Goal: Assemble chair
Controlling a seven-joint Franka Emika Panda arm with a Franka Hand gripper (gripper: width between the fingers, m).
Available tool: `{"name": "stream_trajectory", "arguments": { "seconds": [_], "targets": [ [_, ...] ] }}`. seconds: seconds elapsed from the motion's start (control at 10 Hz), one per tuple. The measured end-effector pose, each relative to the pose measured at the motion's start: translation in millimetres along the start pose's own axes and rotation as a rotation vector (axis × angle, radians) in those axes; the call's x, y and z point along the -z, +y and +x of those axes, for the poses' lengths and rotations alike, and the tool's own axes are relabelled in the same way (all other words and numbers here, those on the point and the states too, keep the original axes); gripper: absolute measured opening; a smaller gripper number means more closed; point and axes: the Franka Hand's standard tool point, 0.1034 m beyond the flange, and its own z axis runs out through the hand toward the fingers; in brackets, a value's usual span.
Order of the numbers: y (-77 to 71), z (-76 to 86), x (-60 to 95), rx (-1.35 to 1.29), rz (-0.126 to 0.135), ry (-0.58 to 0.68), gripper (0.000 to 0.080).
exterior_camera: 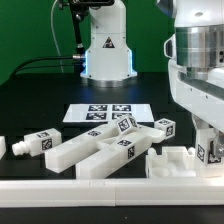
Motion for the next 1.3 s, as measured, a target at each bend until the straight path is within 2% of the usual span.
{"name": "stream_trajectory", "arguments": {
  "seconds": [0.7,1.1,1.2,1.3],
  "targets": [
    [-0.3,-1.6,-0.3,-0.451,0.0,-0.021,0.0285],
    [-0.3,-2.8,-0.5,-0.421,0.0,-0.033,0.0291],
    [-0.2,-2.8,-0.7,-0.403,0.0,-0.033,0.0499],
    [0.0,-2.7,-0.9,-0.3,0.001,-0.031,0.0499]
  ]
}}
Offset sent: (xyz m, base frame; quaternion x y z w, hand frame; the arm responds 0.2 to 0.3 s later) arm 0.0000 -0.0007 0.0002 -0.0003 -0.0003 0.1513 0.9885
